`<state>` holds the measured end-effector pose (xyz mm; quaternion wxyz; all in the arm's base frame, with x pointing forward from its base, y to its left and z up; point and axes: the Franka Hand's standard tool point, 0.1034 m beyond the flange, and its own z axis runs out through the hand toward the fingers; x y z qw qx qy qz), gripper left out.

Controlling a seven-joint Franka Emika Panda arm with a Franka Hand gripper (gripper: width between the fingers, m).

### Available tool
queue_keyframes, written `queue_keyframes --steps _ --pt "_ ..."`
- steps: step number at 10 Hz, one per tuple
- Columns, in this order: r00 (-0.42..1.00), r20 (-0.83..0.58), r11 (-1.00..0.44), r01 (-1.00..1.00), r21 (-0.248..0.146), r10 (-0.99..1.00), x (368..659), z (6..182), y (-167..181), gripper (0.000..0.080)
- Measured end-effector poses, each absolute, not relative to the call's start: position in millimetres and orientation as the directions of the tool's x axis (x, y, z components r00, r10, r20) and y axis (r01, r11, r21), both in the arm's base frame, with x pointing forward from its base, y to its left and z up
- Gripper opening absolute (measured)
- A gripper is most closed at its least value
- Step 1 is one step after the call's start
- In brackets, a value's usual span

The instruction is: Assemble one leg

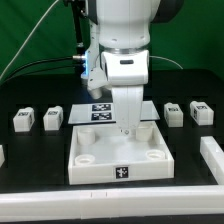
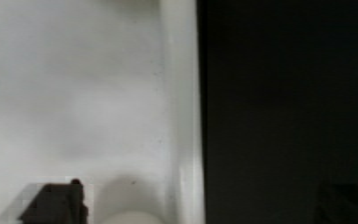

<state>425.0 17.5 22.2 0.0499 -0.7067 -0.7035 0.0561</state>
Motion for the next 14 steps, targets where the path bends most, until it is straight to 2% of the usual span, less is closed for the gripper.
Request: queue_keyframes --steps 3,4,6,7,8,9,14 --pt "0.009 -0.009 -0.010 0.987 -0.161 1.000 421.7 16.8 17.8 0.0649" --pt "0.011 -0.009 -0.012 0.987 -0.162 1.000 421.5 16.6 17.5 0.0540" --pt "0.011 -0.009 -0.013 0.987 -0.162 1.000 421.5 16.5 17.1 0.0258" --pt "0.012 -0.009 -0.013 0.987 -0.162 1.000 421.4 16.4 17.0 0.0258" --pt "0.011 -0.009 -0.012 0.987 -0.162 1.000 421.6 16.5 17.1 0.0083" --pt "0.013 -0.010 -0.014 0.987 -0.161 1.000 422.0 16.7 16.5 0.0064" --pt "0.013 -0.010 -0.015 0.987 -0.160 1.000 422.0 16.7 16.3 0.0063"
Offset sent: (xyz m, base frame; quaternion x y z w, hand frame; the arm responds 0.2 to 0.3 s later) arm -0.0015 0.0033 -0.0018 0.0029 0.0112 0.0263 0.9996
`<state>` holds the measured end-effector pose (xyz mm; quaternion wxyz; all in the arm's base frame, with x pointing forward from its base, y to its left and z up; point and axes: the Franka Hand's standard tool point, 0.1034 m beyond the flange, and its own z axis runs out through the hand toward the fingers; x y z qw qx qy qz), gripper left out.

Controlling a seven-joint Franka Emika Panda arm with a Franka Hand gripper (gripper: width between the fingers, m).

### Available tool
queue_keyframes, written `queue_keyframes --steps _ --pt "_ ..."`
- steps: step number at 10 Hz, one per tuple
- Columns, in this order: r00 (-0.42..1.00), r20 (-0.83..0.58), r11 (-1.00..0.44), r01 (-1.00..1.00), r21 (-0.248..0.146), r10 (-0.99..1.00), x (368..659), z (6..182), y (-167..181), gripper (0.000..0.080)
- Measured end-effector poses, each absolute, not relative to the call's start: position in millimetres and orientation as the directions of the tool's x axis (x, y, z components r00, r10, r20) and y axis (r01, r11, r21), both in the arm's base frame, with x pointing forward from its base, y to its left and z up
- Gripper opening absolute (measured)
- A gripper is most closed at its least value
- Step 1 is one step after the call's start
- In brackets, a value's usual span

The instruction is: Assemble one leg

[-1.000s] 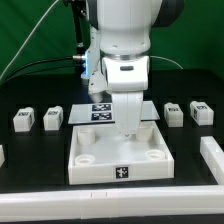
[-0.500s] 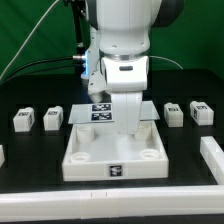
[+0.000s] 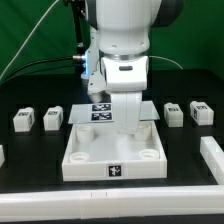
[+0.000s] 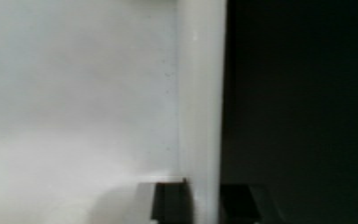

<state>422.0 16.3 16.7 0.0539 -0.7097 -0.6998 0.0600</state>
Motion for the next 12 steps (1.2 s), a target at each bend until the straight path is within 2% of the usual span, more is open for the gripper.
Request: queue_keyframes --steps 4,7,12 --pt "0.002 -0.006 -0.003 0.988 -0.156 1.000 426.0 16.3 23.4 0.0064" --pt "-0.002 0.005 0.003 0.991 -0.134 1.000 446.5 16.6 53.8 0.0064" --pt "0.046 0.017 -0.044 0.992 -0.114 0.999 477.6 17.0 83.8 0.0064"
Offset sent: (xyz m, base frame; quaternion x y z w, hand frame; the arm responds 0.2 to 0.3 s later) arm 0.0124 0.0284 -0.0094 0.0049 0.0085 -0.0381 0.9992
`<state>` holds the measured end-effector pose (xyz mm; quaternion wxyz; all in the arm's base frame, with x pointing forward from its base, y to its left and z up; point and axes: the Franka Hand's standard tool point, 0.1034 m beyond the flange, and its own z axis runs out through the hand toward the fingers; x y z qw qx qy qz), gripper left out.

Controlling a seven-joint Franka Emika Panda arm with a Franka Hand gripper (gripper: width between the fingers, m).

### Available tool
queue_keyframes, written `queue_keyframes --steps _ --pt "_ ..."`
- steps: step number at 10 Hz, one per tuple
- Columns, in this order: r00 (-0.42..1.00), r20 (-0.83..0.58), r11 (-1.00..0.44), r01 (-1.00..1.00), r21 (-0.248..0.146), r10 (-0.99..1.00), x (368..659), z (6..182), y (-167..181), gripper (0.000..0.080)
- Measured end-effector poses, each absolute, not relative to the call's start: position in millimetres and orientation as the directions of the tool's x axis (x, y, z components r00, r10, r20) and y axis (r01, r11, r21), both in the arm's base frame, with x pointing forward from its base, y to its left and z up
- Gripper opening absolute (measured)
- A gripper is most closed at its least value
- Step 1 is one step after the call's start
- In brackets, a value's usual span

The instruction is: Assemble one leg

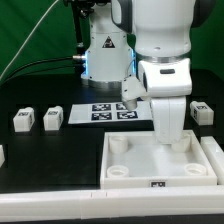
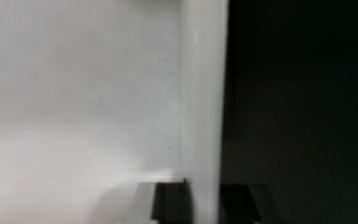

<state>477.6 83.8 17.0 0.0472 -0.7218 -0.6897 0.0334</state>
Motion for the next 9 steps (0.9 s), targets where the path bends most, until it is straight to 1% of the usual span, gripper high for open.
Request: queue_keyframes --steps 3,6,7,8,9 --pt "0.070 0.020 -0.068 0.992 -0.106 0.997 483.1 17.1 89.0 0.0064" --pt "0.057 0.022 -0.054 0.993 -0.106 0.998 483.1 16.9 87.3 0.0064" --pt "0.057 0.021 -0.055 0.993 -0.107 0.998 482.6 16.6 86.5 0.0237" --pt "0.056 0.022 -0.053 0.993 -0.107 0.998 482.7 16.5 85.4 0.0375" --pt "0.057 0.022 -0.055 0.993 -0.107 0.998 482.6 16.4 84.7 0.0375"
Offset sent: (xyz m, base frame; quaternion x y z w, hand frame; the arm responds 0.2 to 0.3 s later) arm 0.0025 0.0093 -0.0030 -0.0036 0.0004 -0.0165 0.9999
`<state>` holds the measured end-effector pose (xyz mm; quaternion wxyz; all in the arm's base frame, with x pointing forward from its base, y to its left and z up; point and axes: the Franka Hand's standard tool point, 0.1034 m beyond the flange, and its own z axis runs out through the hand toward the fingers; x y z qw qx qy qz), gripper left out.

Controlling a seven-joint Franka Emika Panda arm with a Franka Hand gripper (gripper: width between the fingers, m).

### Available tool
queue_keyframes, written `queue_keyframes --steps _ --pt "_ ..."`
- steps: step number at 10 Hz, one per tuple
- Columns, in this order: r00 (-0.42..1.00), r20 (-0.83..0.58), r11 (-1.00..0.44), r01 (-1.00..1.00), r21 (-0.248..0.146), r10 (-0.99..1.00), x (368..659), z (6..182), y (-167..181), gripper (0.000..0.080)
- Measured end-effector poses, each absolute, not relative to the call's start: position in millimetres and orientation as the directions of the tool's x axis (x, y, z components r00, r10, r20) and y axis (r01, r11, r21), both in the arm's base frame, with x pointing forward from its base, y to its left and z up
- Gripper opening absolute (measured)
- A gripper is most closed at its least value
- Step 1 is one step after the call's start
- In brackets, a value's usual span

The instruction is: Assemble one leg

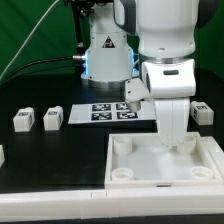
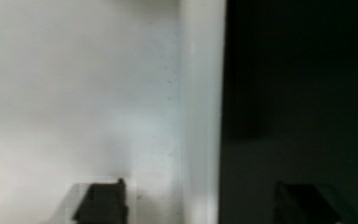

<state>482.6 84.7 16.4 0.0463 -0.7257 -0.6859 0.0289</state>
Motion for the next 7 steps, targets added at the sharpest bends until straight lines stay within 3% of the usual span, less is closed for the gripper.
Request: queue_keyframes --steps 1,2,7 --pt "0.059 0.022 -0.057 0.993 -0.107 0.998 482.3 16.1 84.2 0.0557" --pt "0.060 0.021 -0.057 0.993 -0.107 0.998 482.1 15.9 84.0 0.0621" --pt "0.096 0.017 -0.094 0.991 -0.096 0.995 481.2 23.0 84.5 0.0649"
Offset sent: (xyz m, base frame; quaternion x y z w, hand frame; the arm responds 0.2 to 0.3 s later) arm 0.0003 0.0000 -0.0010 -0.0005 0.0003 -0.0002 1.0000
